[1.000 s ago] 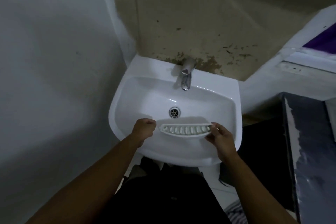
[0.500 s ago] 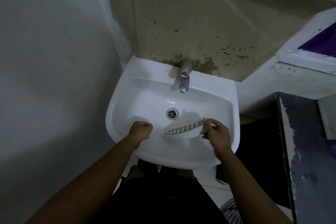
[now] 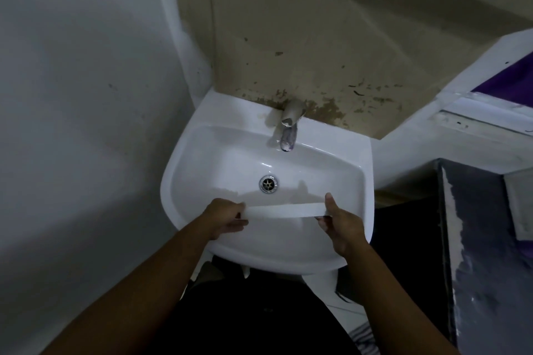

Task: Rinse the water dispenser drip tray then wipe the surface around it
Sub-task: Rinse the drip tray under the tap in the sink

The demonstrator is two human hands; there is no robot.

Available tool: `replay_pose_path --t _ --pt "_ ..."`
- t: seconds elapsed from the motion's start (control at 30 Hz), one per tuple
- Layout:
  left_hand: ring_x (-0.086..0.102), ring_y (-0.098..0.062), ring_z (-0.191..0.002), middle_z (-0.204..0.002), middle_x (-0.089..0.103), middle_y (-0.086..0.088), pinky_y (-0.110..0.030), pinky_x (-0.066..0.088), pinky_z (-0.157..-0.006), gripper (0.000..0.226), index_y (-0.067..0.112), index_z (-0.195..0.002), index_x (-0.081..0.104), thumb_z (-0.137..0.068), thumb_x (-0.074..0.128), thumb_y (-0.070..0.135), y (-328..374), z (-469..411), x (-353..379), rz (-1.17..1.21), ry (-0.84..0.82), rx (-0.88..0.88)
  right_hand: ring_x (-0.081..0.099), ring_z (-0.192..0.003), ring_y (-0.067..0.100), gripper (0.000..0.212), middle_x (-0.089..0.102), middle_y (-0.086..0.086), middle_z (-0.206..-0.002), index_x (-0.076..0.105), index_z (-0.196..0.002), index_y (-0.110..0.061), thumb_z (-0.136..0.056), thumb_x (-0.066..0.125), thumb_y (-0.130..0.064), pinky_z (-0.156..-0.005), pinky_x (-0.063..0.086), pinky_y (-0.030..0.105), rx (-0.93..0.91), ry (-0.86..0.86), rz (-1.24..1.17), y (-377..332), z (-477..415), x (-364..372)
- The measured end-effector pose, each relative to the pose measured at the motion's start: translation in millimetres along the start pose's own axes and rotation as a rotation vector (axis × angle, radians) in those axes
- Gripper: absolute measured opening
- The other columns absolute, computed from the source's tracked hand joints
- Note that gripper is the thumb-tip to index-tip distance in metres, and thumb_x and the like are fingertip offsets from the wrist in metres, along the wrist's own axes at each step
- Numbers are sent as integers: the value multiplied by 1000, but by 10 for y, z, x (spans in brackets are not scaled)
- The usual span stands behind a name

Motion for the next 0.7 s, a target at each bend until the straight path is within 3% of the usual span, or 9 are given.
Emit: replay_pose_path --t 0.1,0.23,0.33,0.47,0.7 --pt "63 -23 -65 -80 59 -13 -25 56 -45 17 1 -90 54 -90 64 15 37 17 2 20 31 25 68 -74 24 28 69 14 -86 64 -88 -1 -86 74 -27 -60 62 28 69 -44 -66 37 -20 -12" --pt "61 -20 -62 -80 59 -13 -23 54 -45 28 0 -94 55 -88 66 26 64 23 -50 13 63 14 62 -50 15 40 67 13 -67 64 -86 -1 -86 71 -40 -45 54 22 144 -79 89 98 -68 -55" --pt "62 -19 -62 -85 61 -15 -24 55 -46 40 -2 -101 58 -86 68 33 66 21 -93 -11 79 11 53 -45 14 44 58 12 -65 61 -83 -6 -86 69 -49 -43 48 20 156 -95 196 110 -92 -52" --pt "62 -20 -62 -78 61 -12 -29 55 -52 37 1 -91 60 -84 69 36 65 37 -111 -17 106 18 47 -46 15 42 48 9 -64 54 -81 -11 -87 66 -51 -43 37 20 158 -111 249 108 -104 -14" --pt "61 -20 -64 -73 61 -12 -30 54 -56 34 2 -84 60 -85 68 35 103 54 -126 -14 119 32 47 -44 16 44 48 4 -54 55 -75 -11 -88 64 -52 -44 38 22 158 -137 304 89 -167 9"
Point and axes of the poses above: each hand's wrist, its own z-axis away from the middle knuckle, its own x-axis out of the palm, y = z × x, the point moved 6 cm from there along -z, towards the middle knuckle
